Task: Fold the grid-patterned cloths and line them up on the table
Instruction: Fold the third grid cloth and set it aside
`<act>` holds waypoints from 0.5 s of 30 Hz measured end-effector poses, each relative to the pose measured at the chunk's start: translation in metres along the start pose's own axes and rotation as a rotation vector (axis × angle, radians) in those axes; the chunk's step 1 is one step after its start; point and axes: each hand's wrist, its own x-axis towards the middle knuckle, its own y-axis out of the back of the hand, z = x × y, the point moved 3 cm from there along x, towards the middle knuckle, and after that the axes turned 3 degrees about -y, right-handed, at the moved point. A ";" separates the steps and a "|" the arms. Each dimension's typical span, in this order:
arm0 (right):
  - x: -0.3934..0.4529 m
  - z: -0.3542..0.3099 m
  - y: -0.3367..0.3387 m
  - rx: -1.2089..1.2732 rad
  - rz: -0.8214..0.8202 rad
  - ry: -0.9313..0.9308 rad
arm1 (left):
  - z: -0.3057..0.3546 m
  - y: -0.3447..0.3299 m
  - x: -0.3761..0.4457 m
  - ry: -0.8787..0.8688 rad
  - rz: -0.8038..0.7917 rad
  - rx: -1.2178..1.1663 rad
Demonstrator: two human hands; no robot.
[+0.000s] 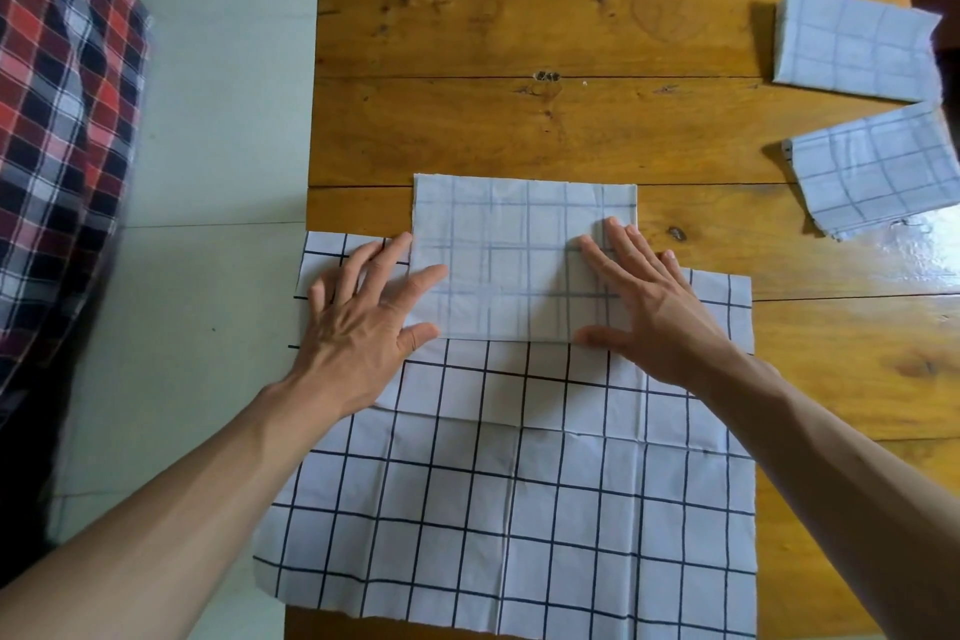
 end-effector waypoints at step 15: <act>-0.001 -0.001 0.001 0.015 0.002 -0.015 | -0.005 0.029 0.002 0.026 -0.258 0.004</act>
